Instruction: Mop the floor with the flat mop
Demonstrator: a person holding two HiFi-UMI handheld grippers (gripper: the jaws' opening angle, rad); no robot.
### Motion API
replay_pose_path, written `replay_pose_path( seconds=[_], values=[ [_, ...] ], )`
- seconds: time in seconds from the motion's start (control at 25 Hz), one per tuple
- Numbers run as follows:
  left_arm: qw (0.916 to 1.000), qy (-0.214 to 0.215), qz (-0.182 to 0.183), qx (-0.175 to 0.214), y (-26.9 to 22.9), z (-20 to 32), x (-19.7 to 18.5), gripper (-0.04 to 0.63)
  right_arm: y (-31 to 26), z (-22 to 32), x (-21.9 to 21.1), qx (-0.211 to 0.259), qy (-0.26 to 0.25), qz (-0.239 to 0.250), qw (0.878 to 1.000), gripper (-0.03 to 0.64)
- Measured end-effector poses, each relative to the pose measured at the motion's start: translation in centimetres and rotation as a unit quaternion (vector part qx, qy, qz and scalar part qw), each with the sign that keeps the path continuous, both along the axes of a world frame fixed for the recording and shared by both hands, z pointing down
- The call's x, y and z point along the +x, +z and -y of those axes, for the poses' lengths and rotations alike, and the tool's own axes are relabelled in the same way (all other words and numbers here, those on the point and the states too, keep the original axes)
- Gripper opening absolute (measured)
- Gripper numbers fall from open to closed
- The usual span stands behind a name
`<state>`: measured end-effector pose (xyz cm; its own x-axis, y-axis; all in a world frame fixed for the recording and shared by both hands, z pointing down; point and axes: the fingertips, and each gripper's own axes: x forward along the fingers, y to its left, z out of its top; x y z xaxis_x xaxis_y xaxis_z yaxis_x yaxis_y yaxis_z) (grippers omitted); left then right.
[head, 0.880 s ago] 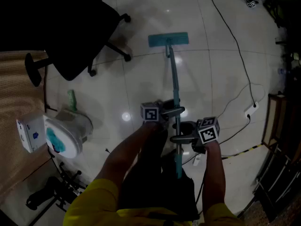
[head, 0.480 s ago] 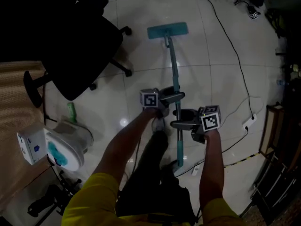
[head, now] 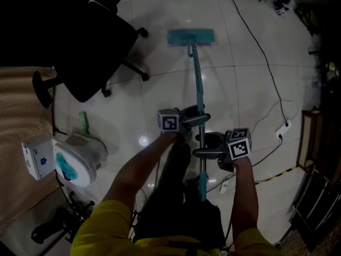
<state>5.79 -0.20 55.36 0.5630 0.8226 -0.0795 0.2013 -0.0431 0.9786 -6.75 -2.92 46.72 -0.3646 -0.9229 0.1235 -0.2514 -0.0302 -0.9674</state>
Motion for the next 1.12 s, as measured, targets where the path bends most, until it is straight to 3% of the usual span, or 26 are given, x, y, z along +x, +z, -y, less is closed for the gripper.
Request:
replay_pose_path(
  seconds=[0.36,0.6,0.84,1.12],
  values=[
    [0.9991,-0.038,0.004,-0.018,-4.2,-11.0,-17.1,0.46,-4.3,-11.3,-17.3,0.003,-0.026,0.013,1.0,0.4],
    [0.9983,-0.046,0.031,-0.017,-0.8,-15.1,-23.1,0.46,-1.5,-15.8,-22.7,-0.014,-0.042,0.039,0.998,0.4],
    [0.9977,-0.047,0.047,-0.013,3.3,-13.9,-23.4,0.46,2.2,-15.1,-22.5,-0.016,-0.052,0.064,0.996,0.4],
    [0.9974,-0.058,0.042,-0.006,4.8,-9.4,-16.6,0.46,3.8,-10.7,-15.9,-0.011,-0.038,0.064,0.997,0.397]
  ],
)
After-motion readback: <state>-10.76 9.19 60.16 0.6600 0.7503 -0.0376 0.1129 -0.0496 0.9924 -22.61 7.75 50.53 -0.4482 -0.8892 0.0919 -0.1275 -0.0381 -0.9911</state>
